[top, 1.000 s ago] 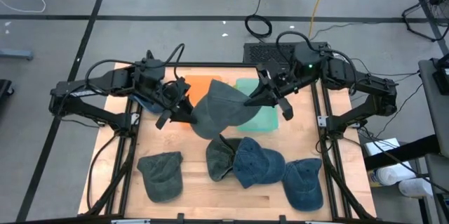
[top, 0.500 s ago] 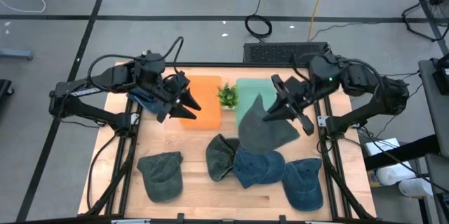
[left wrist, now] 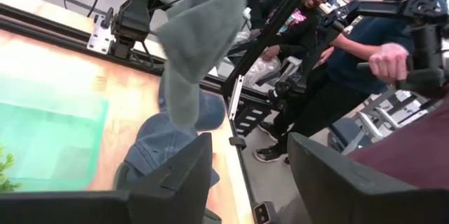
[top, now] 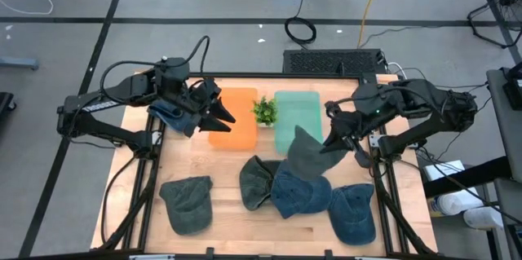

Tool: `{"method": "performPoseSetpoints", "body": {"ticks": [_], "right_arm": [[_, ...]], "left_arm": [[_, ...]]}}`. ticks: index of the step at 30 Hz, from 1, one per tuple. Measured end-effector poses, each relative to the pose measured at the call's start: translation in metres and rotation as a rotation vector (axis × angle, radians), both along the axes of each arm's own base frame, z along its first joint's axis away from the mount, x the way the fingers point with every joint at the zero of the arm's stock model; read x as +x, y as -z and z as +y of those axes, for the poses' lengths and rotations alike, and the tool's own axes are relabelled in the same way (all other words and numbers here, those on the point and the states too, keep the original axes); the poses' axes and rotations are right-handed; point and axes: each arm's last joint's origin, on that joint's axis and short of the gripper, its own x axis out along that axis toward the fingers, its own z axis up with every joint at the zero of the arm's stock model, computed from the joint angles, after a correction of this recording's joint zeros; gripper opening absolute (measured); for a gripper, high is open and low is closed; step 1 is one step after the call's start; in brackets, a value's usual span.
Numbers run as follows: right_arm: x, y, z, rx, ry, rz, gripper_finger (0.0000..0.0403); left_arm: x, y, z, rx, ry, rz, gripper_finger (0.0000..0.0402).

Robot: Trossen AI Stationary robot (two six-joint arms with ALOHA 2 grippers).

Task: Pick & Place hat
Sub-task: Put the top gray cap into the green bin

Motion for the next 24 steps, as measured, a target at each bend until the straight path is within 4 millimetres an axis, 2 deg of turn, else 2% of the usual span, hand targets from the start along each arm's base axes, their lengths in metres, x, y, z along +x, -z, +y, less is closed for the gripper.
{"method": "performPoseSetpoints", "body": {"ticks": [10, 16, 24], "right_arm": [[0.004, 0.007, -0.016, -0.204, 0.001, 0.004, 0.0], [0.013, 0.012, -0.04, -0.285, 0.04, 0.014, 0.0], [0.02, 0.02, -0.075, -0.371, 0.094, 0.058, 0.0]], "left_arm": [[0.001, -0.002, 0.0, -0.02, -0.007, -0.009, 0.0198], [0.001, -0.002, 0.0, -0.021, -0.008, -0.008, 0.0204], [0.001, -0.002, 0.0, -0.018, -0.007, -0.009, 0.0189]]}}
